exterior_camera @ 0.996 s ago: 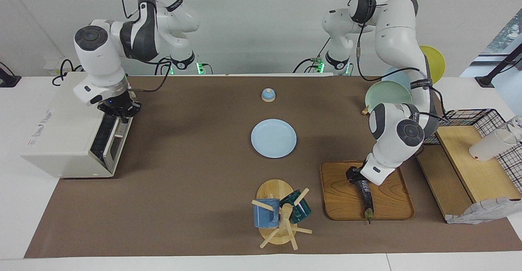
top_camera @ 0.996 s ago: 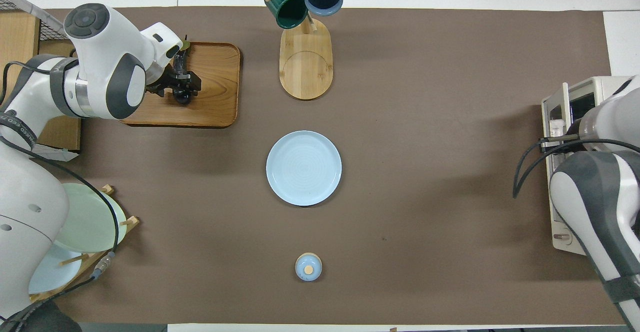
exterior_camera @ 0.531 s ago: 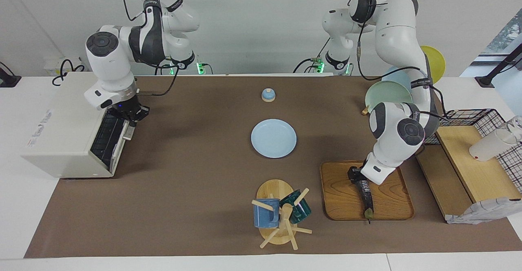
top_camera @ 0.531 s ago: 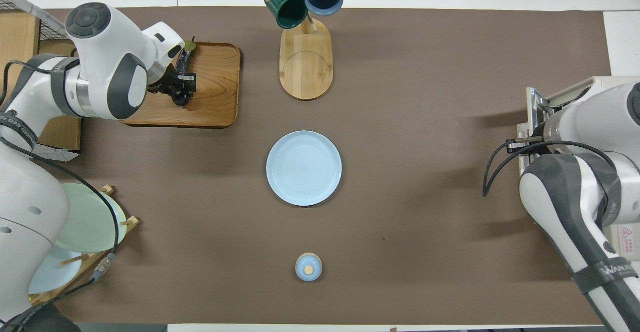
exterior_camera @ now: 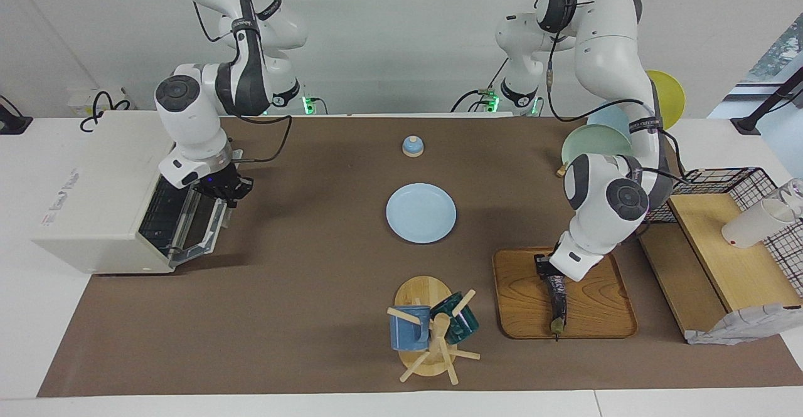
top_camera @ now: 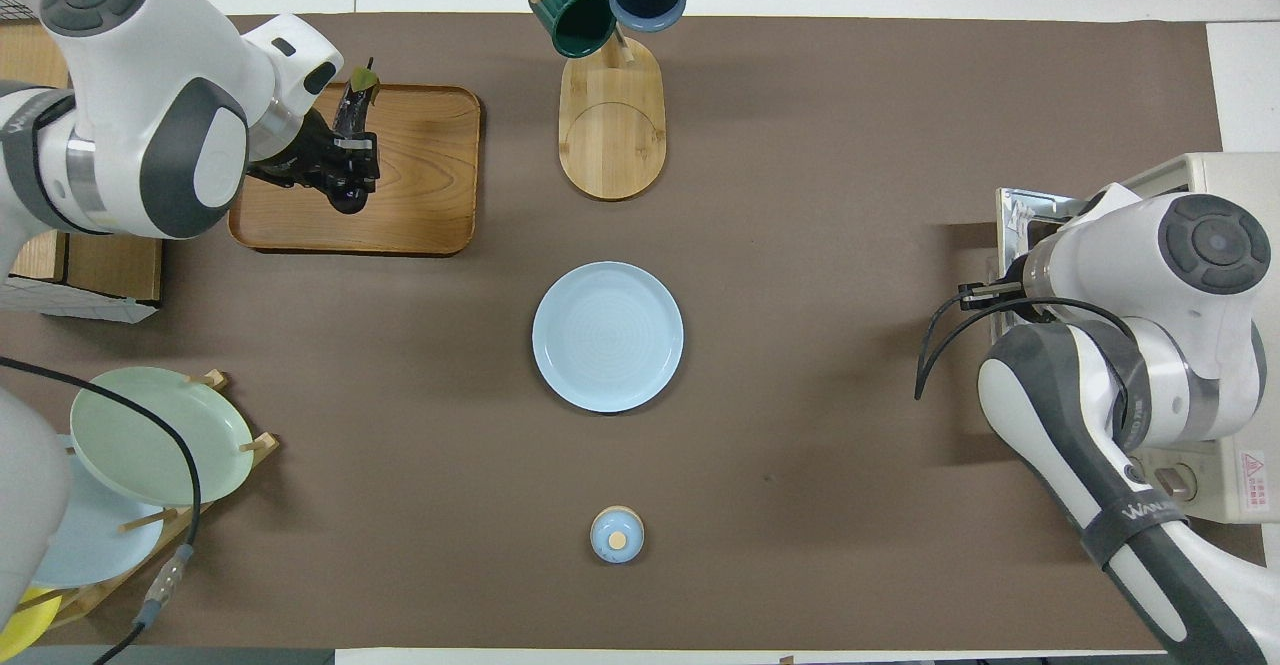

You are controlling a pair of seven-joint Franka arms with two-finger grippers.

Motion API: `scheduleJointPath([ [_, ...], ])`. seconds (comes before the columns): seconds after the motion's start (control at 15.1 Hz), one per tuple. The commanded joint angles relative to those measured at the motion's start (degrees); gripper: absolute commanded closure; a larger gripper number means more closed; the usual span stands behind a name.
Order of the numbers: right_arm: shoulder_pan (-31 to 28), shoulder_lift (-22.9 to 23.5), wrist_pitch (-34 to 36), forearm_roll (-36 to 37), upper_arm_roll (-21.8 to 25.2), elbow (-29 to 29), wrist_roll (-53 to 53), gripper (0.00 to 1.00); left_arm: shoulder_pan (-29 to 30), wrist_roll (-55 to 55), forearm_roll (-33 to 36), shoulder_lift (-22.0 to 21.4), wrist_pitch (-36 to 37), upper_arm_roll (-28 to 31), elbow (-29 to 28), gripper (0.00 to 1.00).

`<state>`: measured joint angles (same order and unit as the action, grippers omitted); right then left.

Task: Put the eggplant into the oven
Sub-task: 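Carry the eggplant over the blue plate while the right gripper approaches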

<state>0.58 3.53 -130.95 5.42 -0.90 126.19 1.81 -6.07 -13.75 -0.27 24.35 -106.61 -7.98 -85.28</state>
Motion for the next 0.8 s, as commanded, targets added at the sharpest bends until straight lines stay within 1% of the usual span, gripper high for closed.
scheduleJointPath([
  [0.0, -1.1, 1.4, -5.4, 1.2, 0.9, 1.9, -0.1, 1.00, -4.8, -8.2, -3.2, -9.6, 2.8, 0.6, -8.2, 1.00],
  [0.07, -1.1, 1.8, -6.5, 0.5, 0.9, 2.2, -0.1, 1.00, -7.0, -11.1, -4.7, -11.1, 2.6, 0.6, -9.4, 1.00],
  [0.2, -1.1, 2.4, -6.7, -0.5, 0.9, 2.4, -0.1, 1.00, -11.7, -16.2, -5.0, -11.9, 2.5, 0.6, -10.0, 1.00],
  [0.33, -1.0, 2.9, -6.8, -1.8, 0.9, 2.4, -0.1, 1.00, -15.1, -19.8, -5.2, -12.2, -0.1, 0.5, -11.2, 1.00],
  [0.4, -1.0, 3.5, -6.8, -2.5, 0.9, 2.4, -0.1, 1.00, -17.0, -21.0, -5.4, -13.3, -1.7, 0.5, -13.2, 1.00],
  [0.53, -0.8, 4.4, -8.3, -3.2, 0.9, 2.4, 0.1, 1.00, -21.0, -24.0, -5.4, -15.4, -9.9, 0.6, -20.8, 1.00],
  [0.6, 0.3, 4.7, -8.6, -3.2, 0.9, 2.4, 0.1, 1.00, -22.8, -25.5, -5.4, -15.8, -14.3, 0.6, -24.4, 1.00],
  [0.73, 0.7, 6.2, -9.0, -3.4, 0.9, 2.3, 0.8, 1.00, -24.9, -26.4, -5.4, -15.7, -20.6, 0.6, -29.0, 1.00],
])
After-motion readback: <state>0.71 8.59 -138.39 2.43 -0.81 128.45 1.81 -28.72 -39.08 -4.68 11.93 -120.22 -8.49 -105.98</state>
